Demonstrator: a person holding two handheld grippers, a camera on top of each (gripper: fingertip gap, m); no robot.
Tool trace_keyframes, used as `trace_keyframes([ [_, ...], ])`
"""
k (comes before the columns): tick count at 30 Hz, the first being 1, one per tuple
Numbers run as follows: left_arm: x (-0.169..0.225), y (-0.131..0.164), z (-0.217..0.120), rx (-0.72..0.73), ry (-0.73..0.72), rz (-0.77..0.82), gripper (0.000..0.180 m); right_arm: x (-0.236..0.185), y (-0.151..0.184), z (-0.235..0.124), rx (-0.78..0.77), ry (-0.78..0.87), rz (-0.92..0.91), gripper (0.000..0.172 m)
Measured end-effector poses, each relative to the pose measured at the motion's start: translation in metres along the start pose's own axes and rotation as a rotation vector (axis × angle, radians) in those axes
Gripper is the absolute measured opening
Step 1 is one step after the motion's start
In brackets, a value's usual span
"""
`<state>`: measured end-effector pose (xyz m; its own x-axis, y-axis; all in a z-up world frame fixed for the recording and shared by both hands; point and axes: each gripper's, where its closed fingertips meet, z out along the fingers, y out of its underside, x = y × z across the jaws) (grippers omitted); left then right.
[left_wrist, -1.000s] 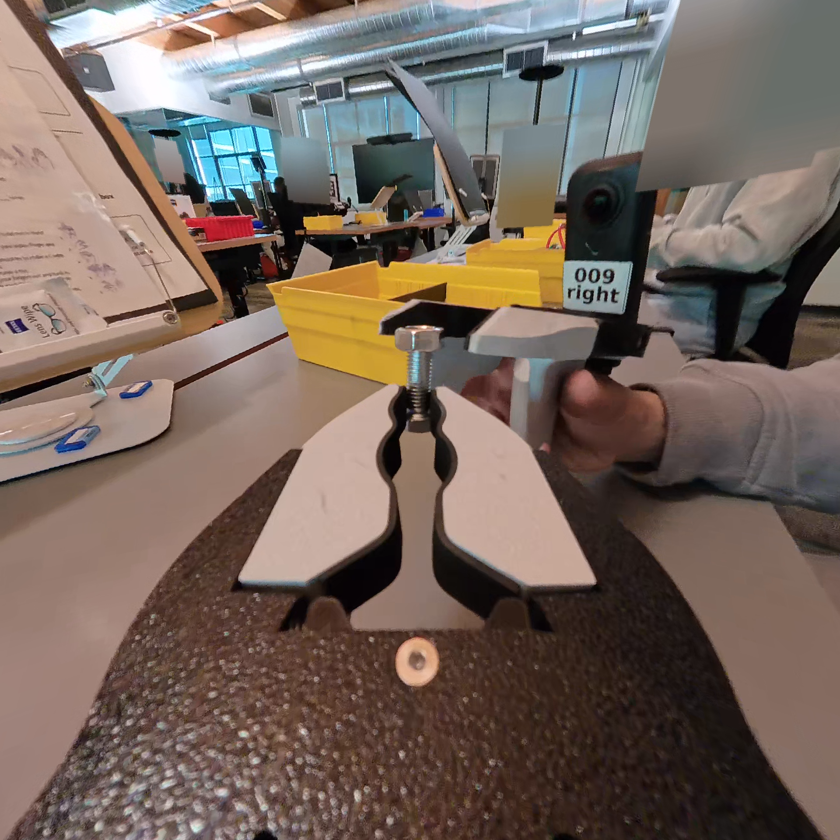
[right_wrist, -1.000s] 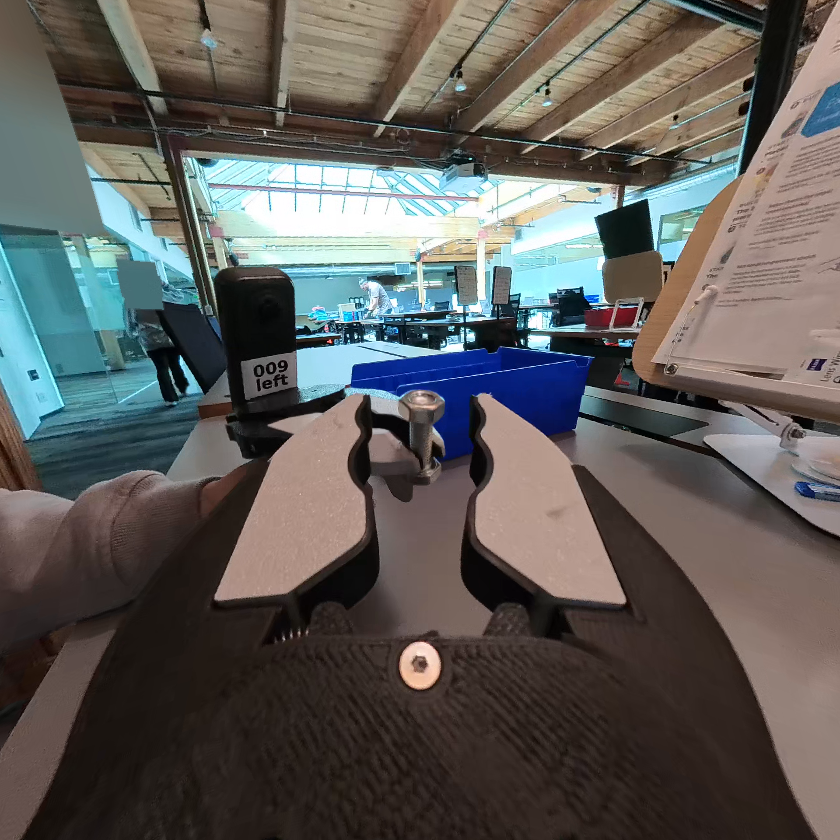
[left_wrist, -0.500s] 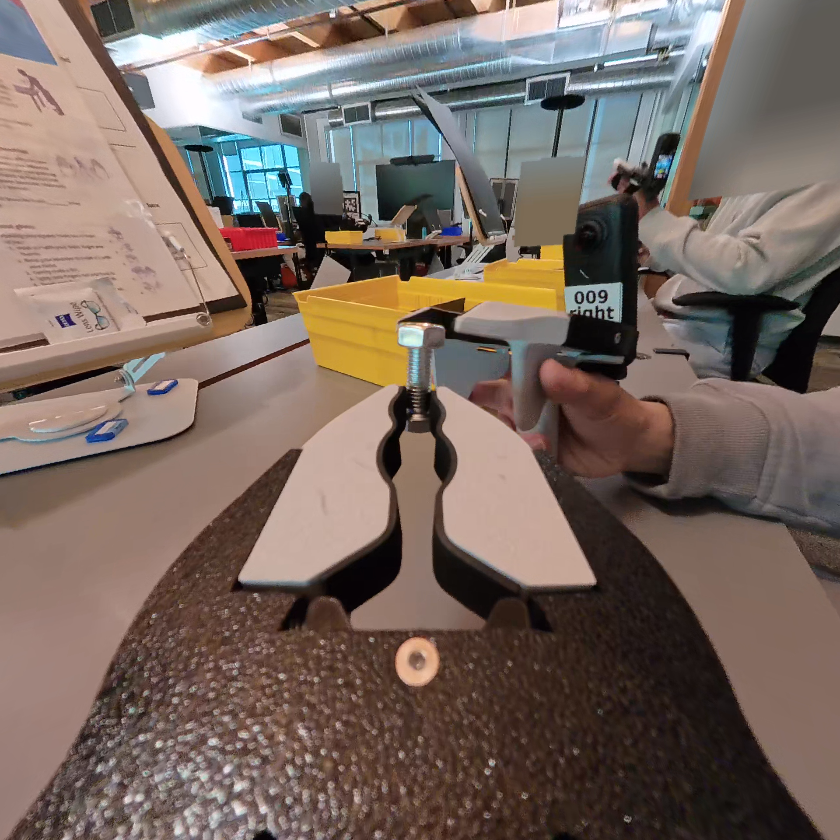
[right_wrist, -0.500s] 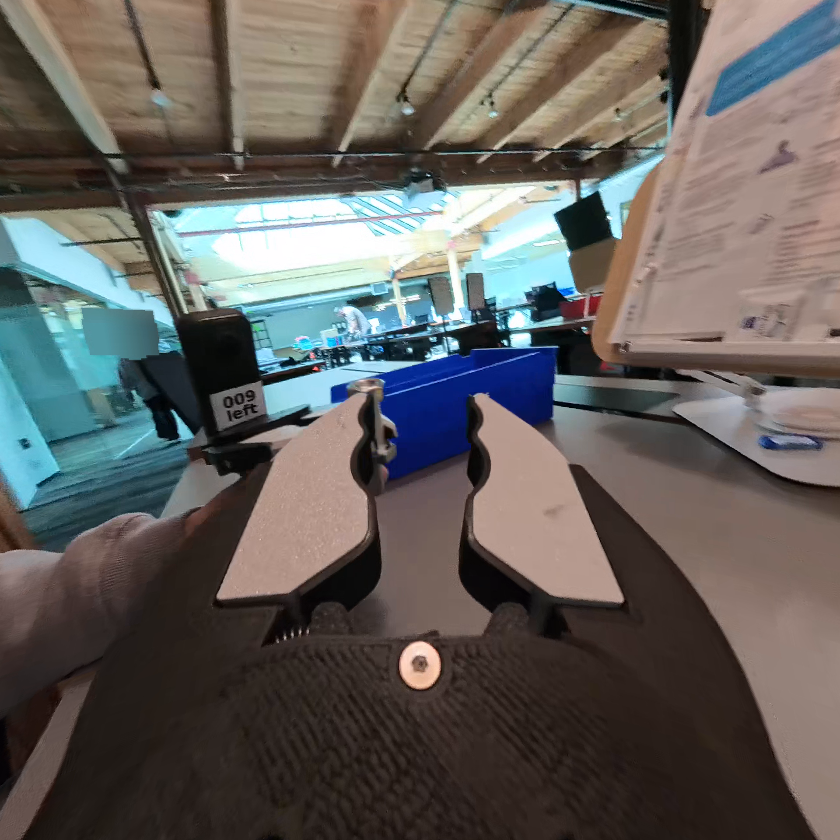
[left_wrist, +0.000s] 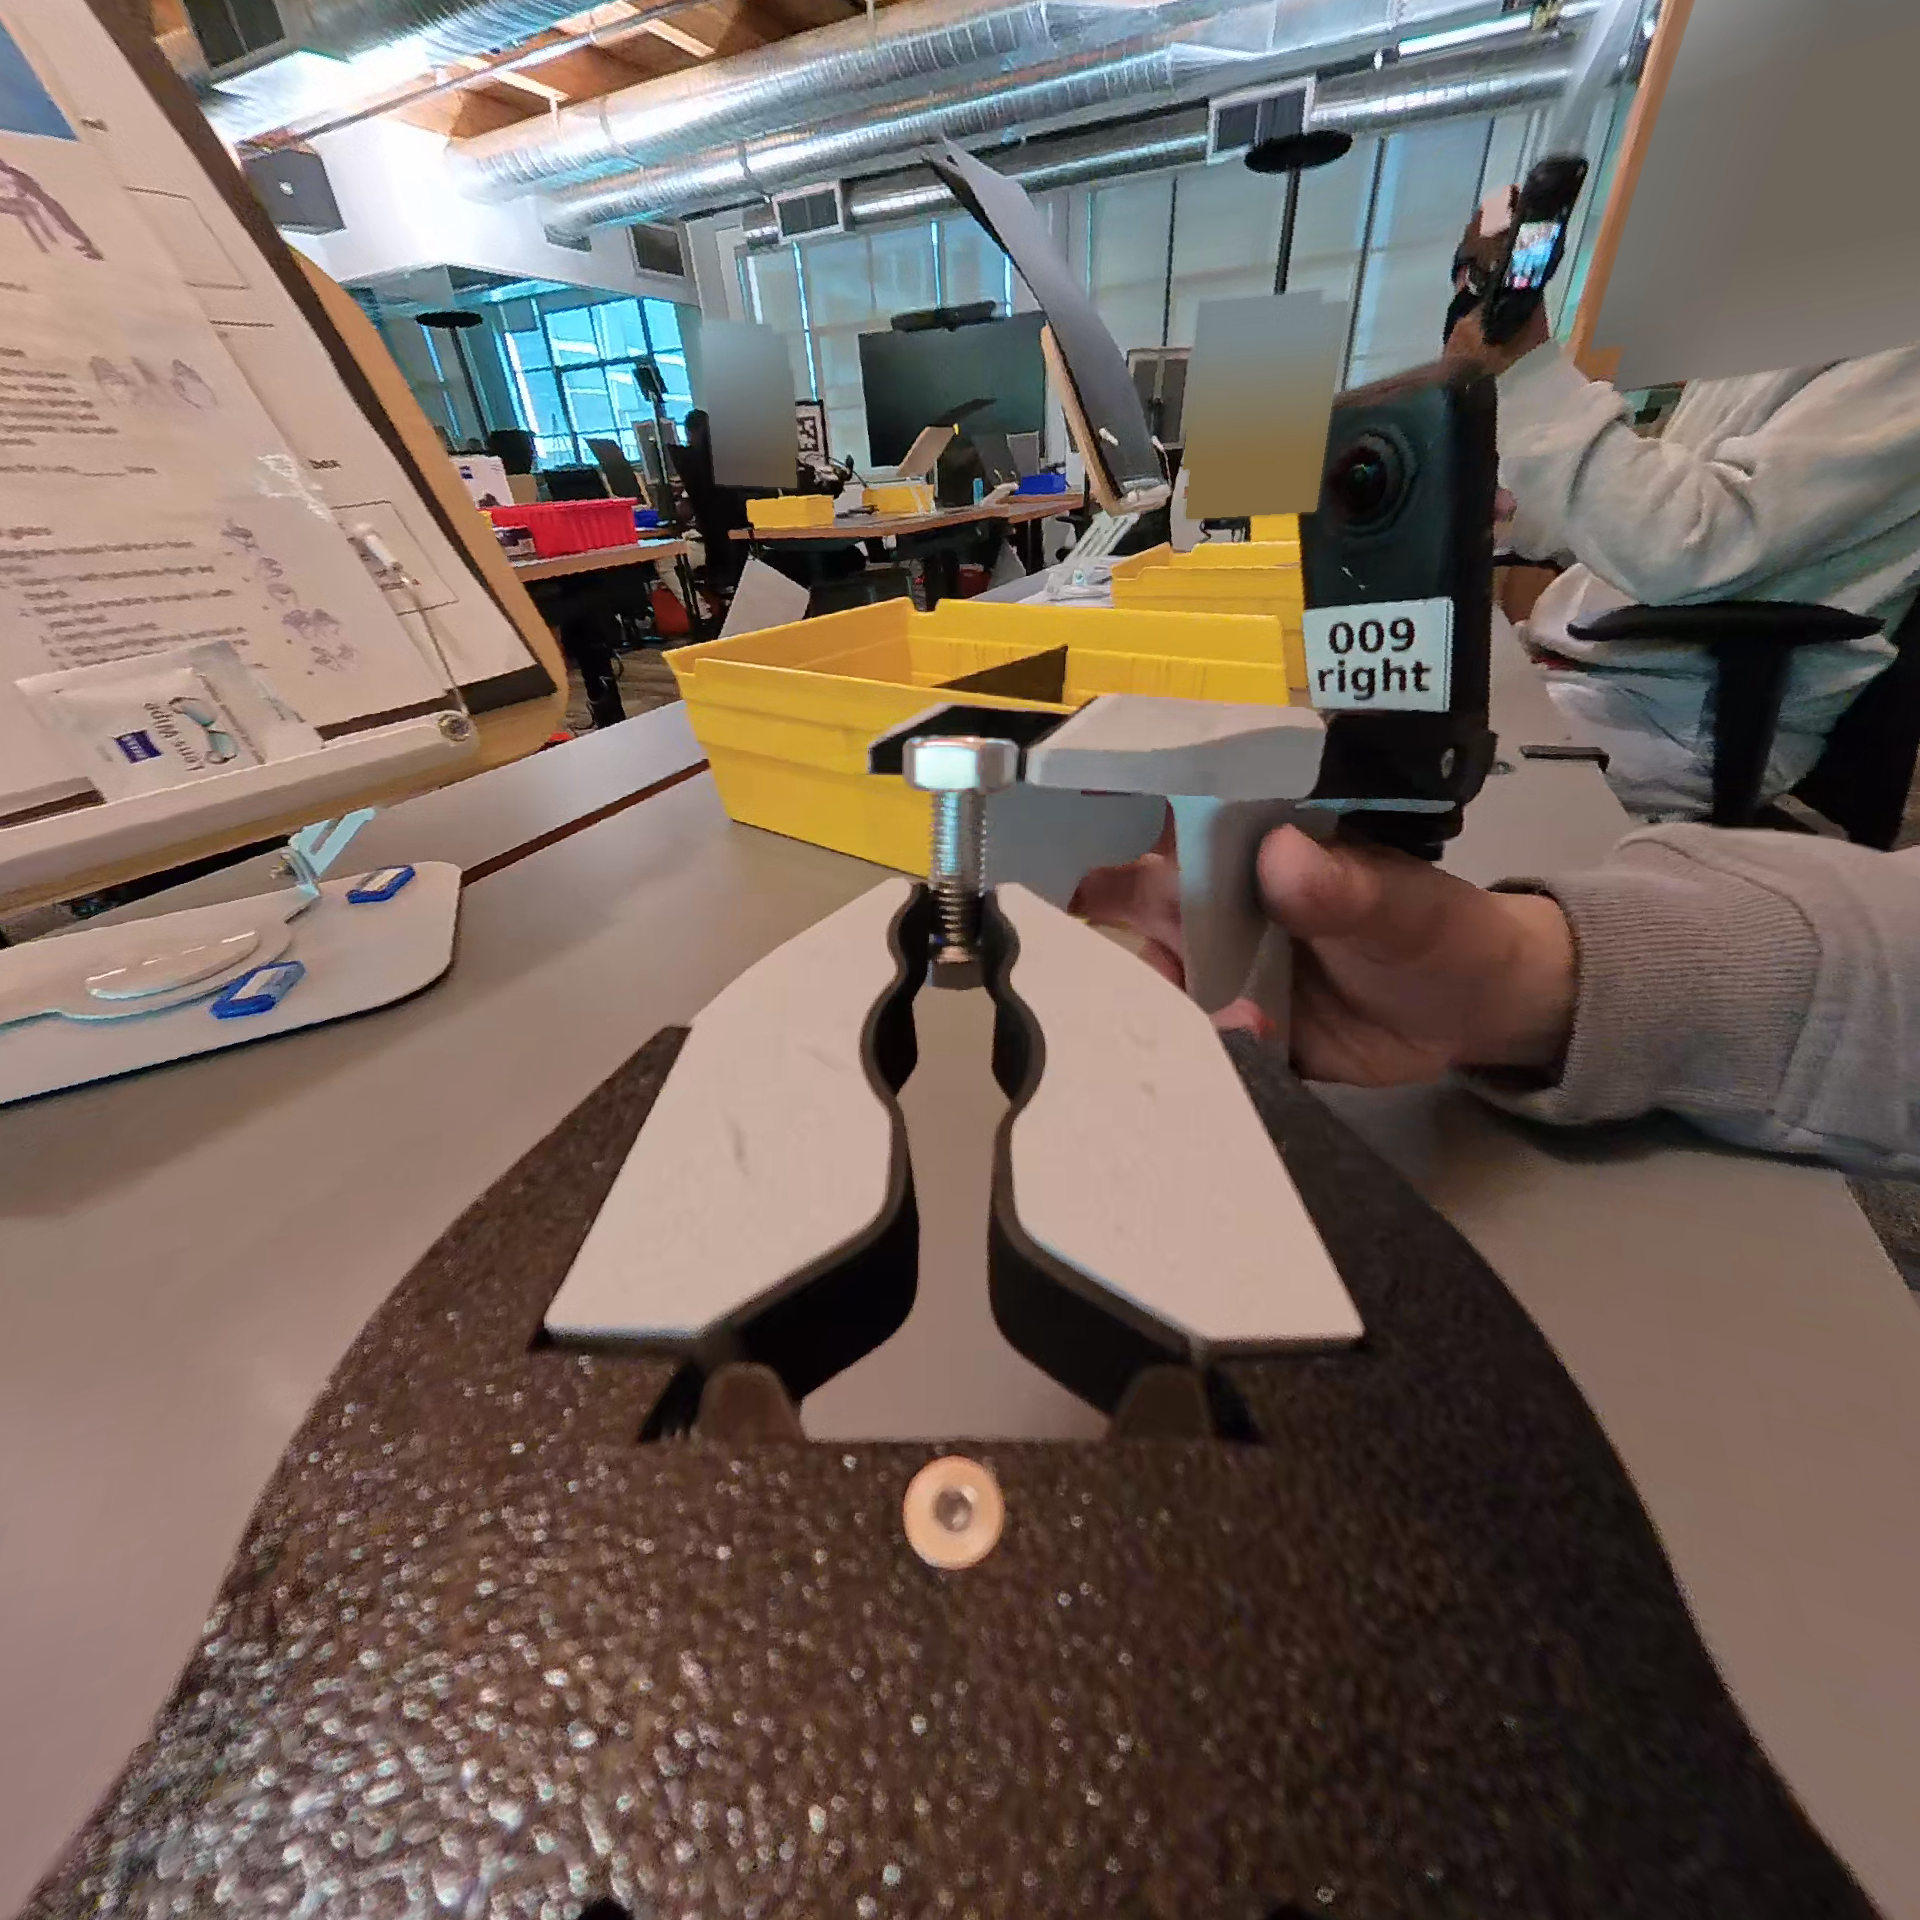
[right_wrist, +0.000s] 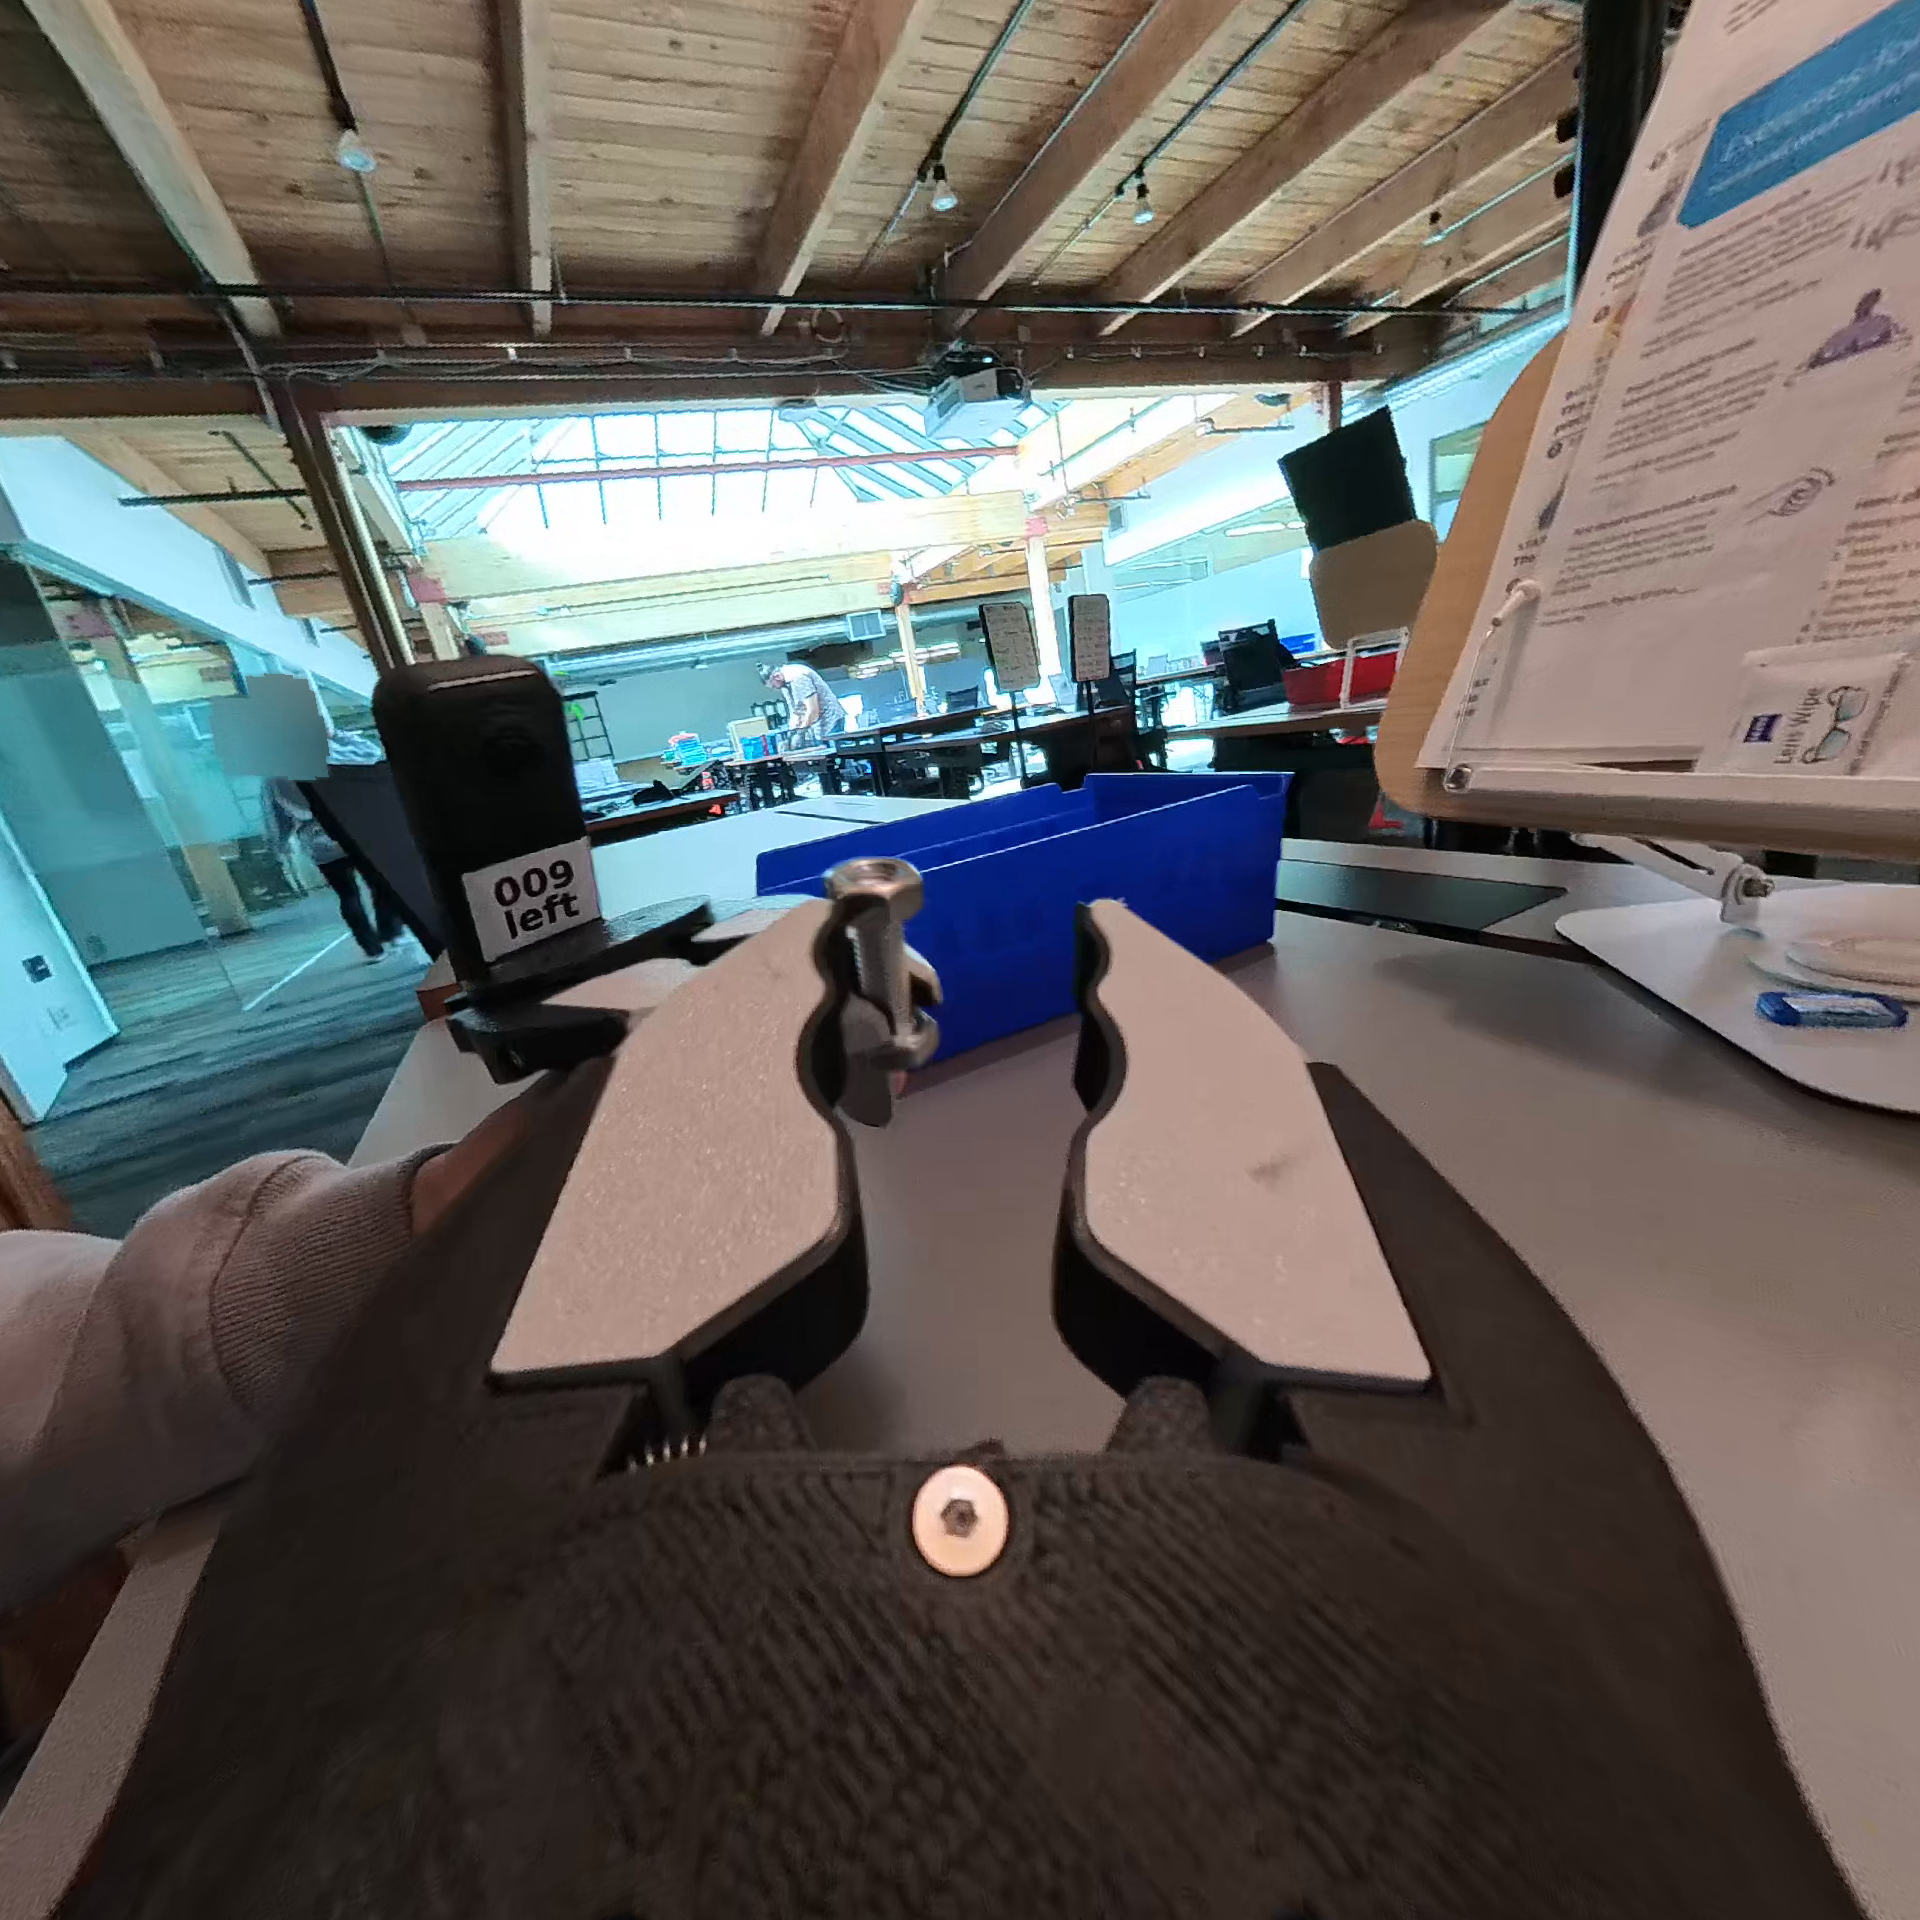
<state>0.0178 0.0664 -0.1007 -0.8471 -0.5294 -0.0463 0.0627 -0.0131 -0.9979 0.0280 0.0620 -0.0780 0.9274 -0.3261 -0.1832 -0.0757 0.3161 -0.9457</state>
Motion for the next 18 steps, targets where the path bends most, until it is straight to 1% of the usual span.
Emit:
trace_keyframes([
  [1,-0.001,-0.003,-0.002,0.024,0.001,-0.012,0.009,0.007,0.000,-0.002,-0.004,0.036,-0.001,0.028],
  [2,-0.002,-0.005,-0.004,0.044,0.002,-0.025,0.009,0.015,0.000,-0.004,-0.004,0.080,-0.006,0.030],
  [3,-0.004,-0.006,-0.005,0.049,-0.002,-0.036,0.008,0.020,-0.001,-0.006,-0.002,0.100,-0.002,0.038],
  [4,-0.005,-0.005,-0.005,0.043,-0.004,-0.043,0.009,0.019,-0.003,-0.007,0.005,0.084,-0.002,0.040],
  [8,-0.002,-0.001,-0.002,0.012,-0.004,-0.012,0.009,-0.003,-0.008,-0.003,0.043,-0.024,-0.006,0.042],
  [10,0.000,0.003,0.001,-0.019,-0.009,0.018,0.009,-0.012,-0.006,0.000,0.037,-0.048,-0.040,0.041],
  [13,0.004,0.006,0.004,-0.048,-0.011,0.063,0.009,-0.014,-0.001,0.003,0.010,-0.035,-0.060,0.039],
  [15,0.006,0.007,0.006,-0.056,-0.007,0.075,0.009,-0.009,0.000,0.003,0.005,-0.006,-0.050,0.033],
  [17,0.005,0.007,0.006,-0.063,-0.017,0.076,0.009,-0.003,0.001,0.003,-0.003,0.025,-0.044,0.040],
  [18,0.003,0.008,0.005,-0.065,-0.026,0.074,0.009,-0.002,0.001,0.002,-0.008,0.024,-0.040,0.041],
])
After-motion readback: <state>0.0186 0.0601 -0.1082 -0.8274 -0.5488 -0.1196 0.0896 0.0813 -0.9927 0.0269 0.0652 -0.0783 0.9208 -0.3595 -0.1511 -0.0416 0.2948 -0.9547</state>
